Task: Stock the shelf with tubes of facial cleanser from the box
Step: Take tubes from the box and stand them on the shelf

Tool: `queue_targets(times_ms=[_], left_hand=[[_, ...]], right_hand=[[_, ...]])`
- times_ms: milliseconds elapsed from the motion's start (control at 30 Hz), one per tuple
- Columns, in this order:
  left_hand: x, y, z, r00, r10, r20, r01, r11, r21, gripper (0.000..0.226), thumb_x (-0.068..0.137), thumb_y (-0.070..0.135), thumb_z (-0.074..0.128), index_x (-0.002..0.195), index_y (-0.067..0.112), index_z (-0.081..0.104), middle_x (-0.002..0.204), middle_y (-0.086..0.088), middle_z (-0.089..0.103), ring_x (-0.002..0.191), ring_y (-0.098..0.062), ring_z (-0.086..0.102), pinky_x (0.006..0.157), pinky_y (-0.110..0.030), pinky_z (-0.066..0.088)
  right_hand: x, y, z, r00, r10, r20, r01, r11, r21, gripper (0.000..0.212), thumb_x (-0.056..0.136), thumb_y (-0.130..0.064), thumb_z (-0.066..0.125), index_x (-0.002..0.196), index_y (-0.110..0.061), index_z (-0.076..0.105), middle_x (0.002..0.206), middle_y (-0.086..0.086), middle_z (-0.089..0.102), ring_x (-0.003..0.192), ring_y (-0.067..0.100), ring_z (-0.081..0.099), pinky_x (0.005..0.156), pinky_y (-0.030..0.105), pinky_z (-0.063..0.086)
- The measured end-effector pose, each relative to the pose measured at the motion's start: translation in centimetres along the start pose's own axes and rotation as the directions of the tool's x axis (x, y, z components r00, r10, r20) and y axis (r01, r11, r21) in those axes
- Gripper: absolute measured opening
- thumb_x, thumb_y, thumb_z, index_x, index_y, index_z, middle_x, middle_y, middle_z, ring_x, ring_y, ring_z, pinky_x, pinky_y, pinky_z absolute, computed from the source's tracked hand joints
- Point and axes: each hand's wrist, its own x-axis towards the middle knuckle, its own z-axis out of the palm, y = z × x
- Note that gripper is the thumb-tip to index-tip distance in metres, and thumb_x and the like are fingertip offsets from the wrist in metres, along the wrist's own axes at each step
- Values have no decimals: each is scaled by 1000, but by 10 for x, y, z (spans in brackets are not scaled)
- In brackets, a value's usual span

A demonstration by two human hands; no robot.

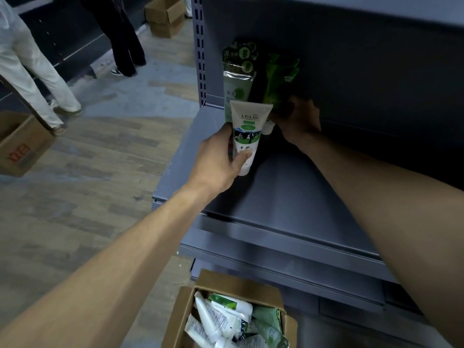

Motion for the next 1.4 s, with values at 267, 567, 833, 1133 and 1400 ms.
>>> queue_targets(times_ms=[267,567,833,1133,1400], left_hand=[[2,2,2,1000,11,-6,-11,1000,-1,41,86,19,70,123,14,54,119,1,68,109,-18,63,87,-25,52],[2,7,0,1000,9,17,-10,998,65,37,88,22,69,121,13,55,117,2,68,107,-13,61,77,-8,37],[13,27,39,991,92,94,-96,994,43,41,88,24,68,125,13,55,121,-3,67,110,-21,63,90,-28,50],[16,50,85,973,193,126,-190,981,-36,44,87,24,69,127,13,53,123,-2,65,113,-20,62,94,-37,52],[18,47,80,978,73,197,-51,992,-116,46,81,29,77,121,15,59,117,2,67,106,-12,63,90,-28,52]], right_hand=[[-4,2,1,1000,24,-2,-24,1000,18,38,83,-35,74,113,-12,67,113,6,69,103,17,63,76,24,45],[-68,47,-28,987,94,134,-107,989,98,52,84,-23,75,132,-13,57,127,2,63,111,8,59,92,16,43],[-128,74,-52,989,116,88,-134,959,248,39,89,-11,69,128,-11,60,120,-2,64,109,5,60,84,0,44],[-149,92,-71,987,157,43,-163,945,285,34,87,-7,71,119,-8,63,111,0,67,105,7,64,87,8,49],[-141,69,-64,991,126,53,-135,960,245,47,83,-13,76,127,-9,60,118,2,66,108,6,62,86,6,48]])
